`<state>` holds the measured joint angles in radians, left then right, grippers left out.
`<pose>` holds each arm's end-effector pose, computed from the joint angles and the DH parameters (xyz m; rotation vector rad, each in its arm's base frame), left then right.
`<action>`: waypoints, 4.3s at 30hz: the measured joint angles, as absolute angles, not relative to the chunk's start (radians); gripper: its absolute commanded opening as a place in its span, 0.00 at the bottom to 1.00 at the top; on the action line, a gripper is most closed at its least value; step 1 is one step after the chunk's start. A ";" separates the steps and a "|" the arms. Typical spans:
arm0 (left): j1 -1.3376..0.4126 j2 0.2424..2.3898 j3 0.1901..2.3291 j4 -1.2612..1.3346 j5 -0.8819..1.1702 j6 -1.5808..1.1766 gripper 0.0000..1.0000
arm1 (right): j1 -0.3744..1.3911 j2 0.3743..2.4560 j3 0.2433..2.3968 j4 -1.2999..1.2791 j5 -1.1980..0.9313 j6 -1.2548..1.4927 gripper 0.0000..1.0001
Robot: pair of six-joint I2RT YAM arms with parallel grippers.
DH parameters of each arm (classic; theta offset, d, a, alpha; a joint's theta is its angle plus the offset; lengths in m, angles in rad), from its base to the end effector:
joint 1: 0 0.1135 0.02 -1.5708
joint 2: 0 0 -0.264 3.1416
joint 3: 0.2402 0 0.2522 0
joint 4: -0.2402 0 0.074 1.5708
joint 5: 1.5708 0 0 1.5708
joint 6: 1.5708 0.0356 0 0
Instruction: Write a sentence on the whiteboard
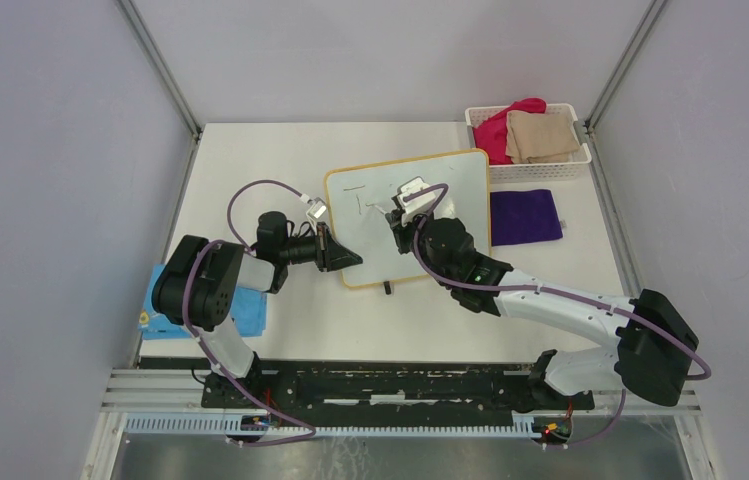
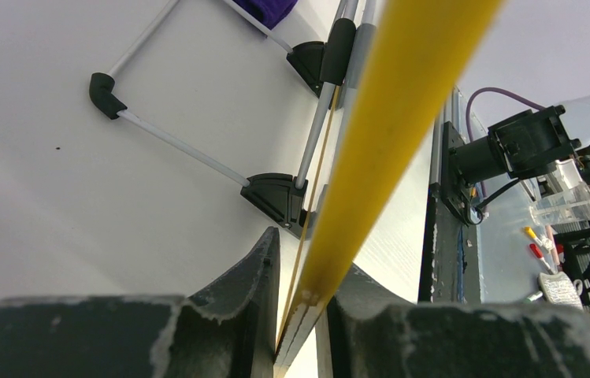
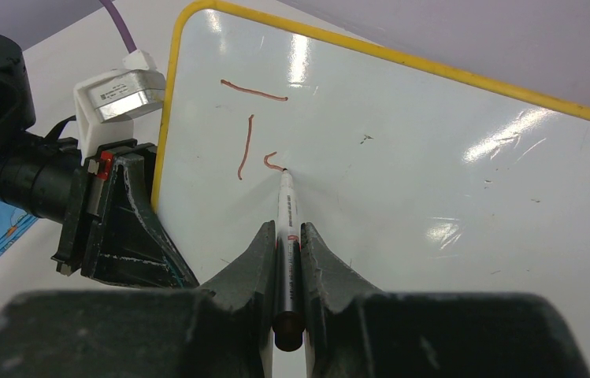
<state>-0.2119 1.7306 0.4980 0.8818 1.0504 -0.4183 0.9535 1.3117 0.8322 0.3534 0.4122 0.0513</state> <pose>0.2731 -0.0903 0.1314 0.5524 1.9095 -1.4142 0.1871 0.2389 0.2955 -0.4523 1.6413 0.4037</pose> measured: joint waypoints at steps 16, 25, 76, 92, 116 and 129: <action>-0.214 1.730 0.500 0.876 1.051 -0.412 0.02 | 0.949 1.317 0.849 0.350 0.411 0.046 0.00; -0.216 1.729 0.503 0.869 1.051 -0.409 0.02 | 0.948 1.335 0.870 0.351 0.396 0.044 0.00; -0.216 1.724 0.509 0.847 1.050 -0.399 0.02 | 0.907 1.311 0.852 0.382 0.407 0.059 0.00; -0.217 1.723 0.512 0.839 1.050 -0.392 0.02 | 0.907 1.253 0.741 0.394 0.377 0.105 0.00; -0.220 1.718 0.519 0.821 1.048 -0.376 0.02 | 0.908 1.224 0.760 0.400 0.334 0.101 0.00; -0.221 1.718 0.525 0.809 1.047 -0.365 0.02 | 0.908 1.290 0.784 0.404 0.352 0.101 0.00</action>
